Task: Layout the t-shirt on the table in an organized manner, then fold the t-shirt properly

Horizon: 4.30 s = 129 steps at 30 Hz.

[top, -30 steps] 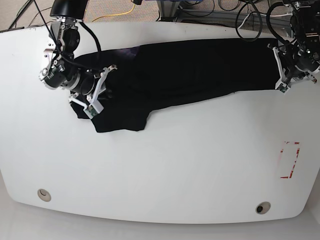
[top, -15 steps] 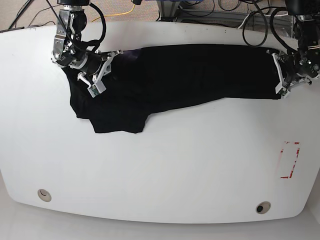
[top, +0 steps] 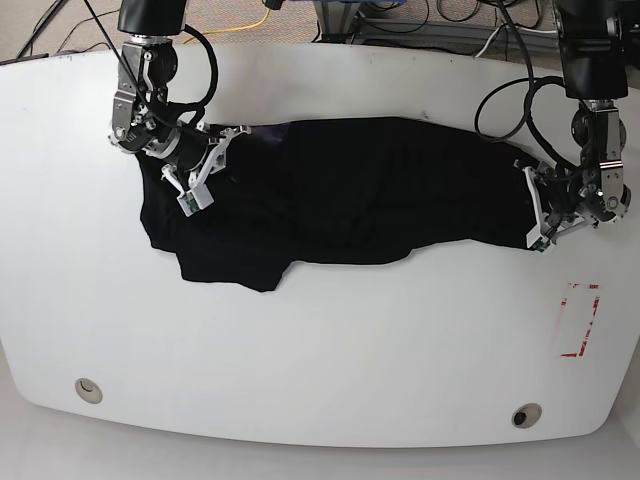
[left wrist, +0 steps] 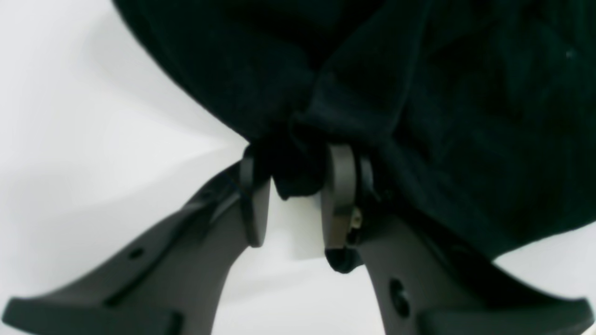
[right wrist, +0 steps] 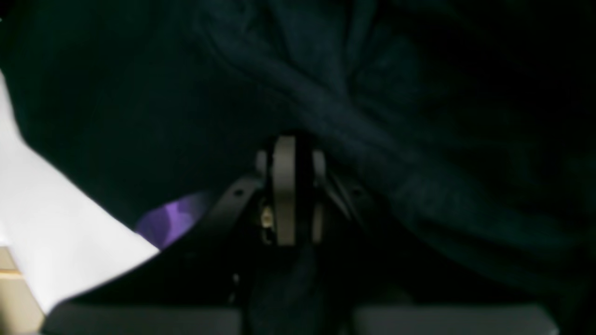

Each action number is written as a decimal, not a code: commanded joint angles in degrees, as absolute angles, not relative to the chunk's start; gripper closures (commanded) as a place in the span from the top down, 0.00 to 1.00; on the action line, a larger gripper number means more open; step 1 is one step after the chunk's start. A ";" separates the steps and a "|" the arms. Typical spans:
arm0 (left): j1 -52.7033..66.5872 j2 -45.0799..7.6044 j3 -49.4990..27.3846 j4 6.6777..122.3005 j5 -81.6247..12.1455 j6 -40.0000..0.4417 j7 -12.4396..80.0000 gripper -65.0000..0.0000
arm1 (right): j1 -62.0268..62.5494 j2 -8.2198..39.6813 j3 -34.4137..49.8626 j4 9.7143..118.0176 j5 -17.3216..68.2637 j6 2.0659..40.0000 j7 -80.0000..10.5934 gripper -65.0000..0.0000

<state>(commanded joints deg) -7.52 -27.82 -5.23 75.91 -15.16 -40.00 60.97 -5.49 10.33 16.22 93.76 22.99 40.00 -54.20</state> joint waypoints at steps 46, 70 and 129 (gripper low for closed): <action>-5.67 -32.13 -6.81 76.00 -15.34 -40.00 57.19 0.26 | 27.74 16.48 13.41 48.84 23.16 40.00 -44.09 0.80; -5.32 -31.96 -6.64 76.00 -15.25 -40.00 57.19 0.26 | 28.97 12.97 13.23 62.55 23.16 40.00 -55.60 0.16; -4.44 -31.87 -6.55 75.91 -15.52 -40.00 57.10 0.26 | 28.09 13.58 13.14 50.77 15.34 40.00 -44.18 0.56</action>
